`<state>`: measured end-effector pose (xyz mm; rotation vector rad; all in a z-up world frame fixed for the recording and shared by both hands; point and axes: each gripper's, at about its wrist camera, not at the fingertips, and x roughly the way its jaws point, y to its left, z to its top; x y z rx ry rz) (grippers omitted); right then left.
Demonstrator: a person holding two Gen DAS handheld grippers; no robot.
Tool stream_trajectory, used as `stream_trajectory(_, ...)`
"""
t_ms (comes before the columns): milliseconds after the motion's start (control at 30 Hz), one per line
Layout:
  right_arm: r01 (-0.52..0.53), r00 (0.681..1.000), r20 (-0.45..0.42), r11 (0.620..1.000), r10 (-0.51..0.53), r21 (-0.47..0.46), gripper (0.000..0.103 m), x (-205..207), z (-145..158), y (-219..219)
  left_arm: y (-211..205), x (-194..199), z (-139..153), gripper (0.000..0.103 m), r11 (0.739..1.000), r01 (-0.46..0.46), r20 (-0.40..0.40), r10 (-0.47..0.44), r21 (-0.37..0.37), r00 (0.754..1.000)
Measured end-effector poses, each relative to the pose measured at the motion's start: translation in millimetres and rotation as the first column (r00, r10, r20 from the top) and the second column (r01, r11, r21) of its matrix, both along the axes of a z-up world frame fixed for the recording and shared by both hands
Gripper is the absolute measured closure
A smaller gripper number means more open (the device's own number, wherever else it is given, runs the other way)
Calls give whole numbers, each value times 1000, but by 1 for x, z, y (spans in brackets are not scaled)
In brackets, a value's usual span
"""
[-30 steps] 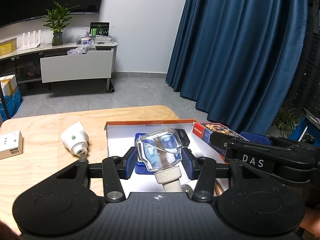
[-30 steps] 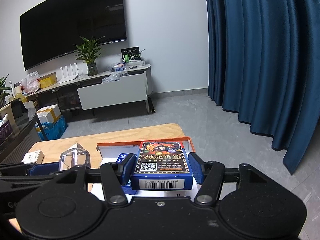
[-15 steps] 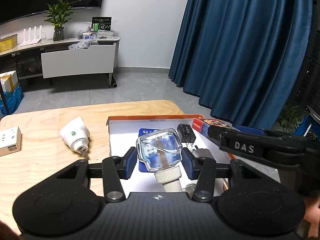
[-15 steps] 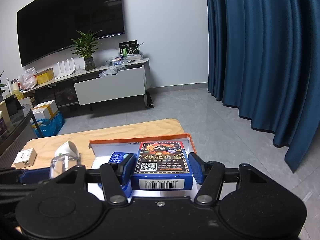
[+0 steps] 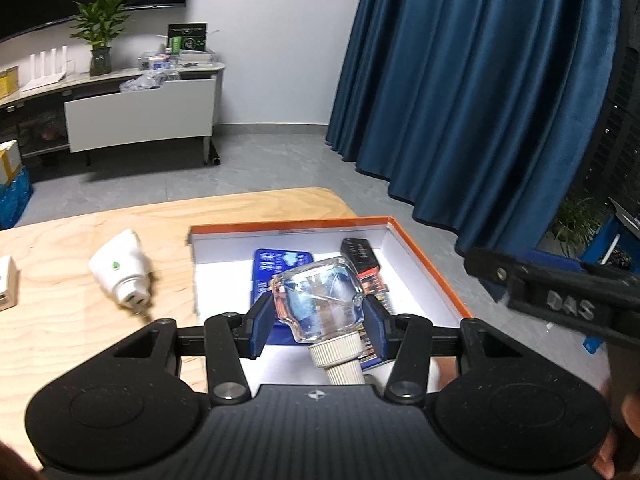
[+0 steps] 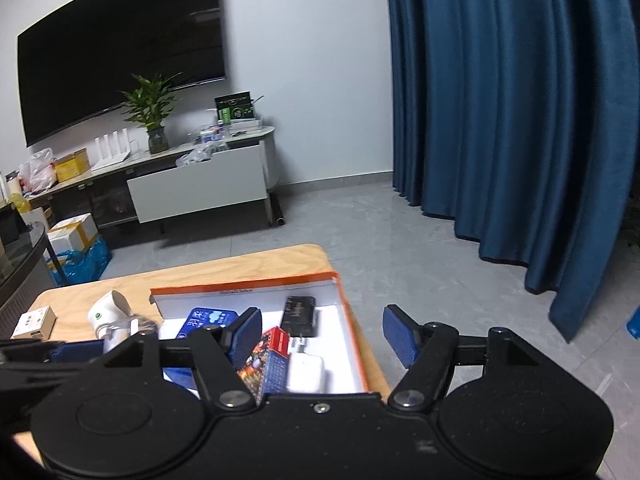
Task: Organize rigid objects
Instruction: 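Release the card box with the right gripper while the left releases the glass bottle, then withdraw both tools toward the small white box and white diffuser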
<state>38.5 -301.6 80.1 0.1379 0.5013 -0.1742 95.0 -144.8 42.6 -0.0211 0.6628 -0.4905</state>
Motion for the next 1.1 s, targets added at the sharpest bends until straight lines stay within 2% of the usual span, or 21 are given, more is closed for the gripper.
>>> stream_trajectory(133,19,1000,8,1000,-19,-18,21,-11,4,-1,-12,11,-4,52,999,40,-29,-40,-10,999)
stream_trajectory(167,18,1000,12,1000,-17,-15,20,-14,6,-1,-13,11,-4,47,999,43,-34,-43,-12,998)
stream_trajectory(200,15,1000,15,1000,-14,-17,20,-15,8,0,-11,8,-4,36,999,43,-27,-43,-16,999)
stream_trajectory(267,6,1000,23,999,-5,-34,19,-20,10,2,-5,3,-3,26,1000,27,-8,-27,-9,1000)
stream_trajectory(333,-4,1000,28,999,5,-46,18,-22,13,7,3,-1,-3,26,1000,14,-14,-14,-3,1000)
stream_trajectory(533,-63,997,30,997,64,-42,16,-22,18,30,38,-12,3,13,998,-56,-15,56,23,998)
stream_trajectory(600,-93,995,23,995,94,-39,14,-22,18,40,57,-19,5,6,994,-102,2,102,28,995)
stream_trajectory(833,-209,978,-12,977,209,-47,13,-12,18,86,132,-29,3,4,967,-248,4,248,61,969)
stream_trajectory(1033,-280,960,-30,959,279,-47,13,-7,17,123,187,-26,-1,4,920,-383,-7,385,80,923)
stream_trajectory(1100,-298,955,-36,953,296,-57,13,-5,17,133,200,-22,-2,0,906,-414,-6,416,85,910)
